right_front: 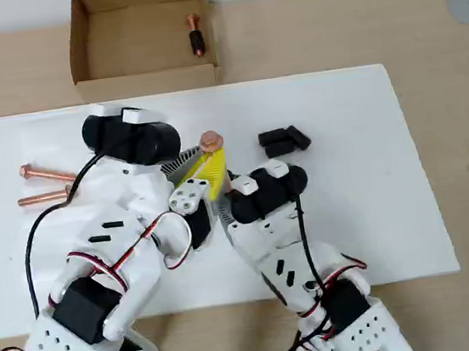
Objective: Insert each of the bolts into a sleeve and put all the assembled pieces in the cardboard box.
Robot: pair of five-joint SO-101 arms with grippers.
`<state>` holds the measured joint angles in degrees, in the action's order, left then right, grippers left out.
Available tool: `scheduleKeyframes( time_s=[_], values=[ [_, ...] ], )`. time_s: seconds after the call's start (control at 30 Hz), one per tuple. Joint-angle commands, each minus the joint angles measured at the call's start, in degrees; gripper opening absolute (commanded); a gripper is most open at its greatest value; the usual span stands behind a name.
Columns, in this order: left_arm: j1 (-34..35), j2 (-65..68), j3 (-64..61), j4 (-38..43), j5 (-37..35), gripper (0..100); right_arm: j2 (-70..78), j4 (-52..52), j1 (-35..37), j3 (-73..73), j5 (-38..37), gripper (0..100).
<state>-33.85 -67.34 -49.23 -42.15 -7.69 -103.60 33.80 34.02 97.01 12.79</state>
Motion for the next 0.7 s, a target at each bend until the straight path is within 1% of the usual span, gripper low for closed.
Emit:
scheduleKeyframes(
  time_s=[0.0,0.3,0.67],
  values=[
    [0.8,-1.3,1.7,1.5,0.4,1,-5.9,-1.2,0.7,-0.2,0.1,1.2],
    [0.8,-4.4,0.0,1.6,0.4,1,-5.9,-1.2,0.8,-0.4,0.1,1.2],
    [0.8,-4.6,-1.8,1.7,0.5,1,-5.9,-1.2,0.8,-2.9,0.1,1.2]
  ],
)
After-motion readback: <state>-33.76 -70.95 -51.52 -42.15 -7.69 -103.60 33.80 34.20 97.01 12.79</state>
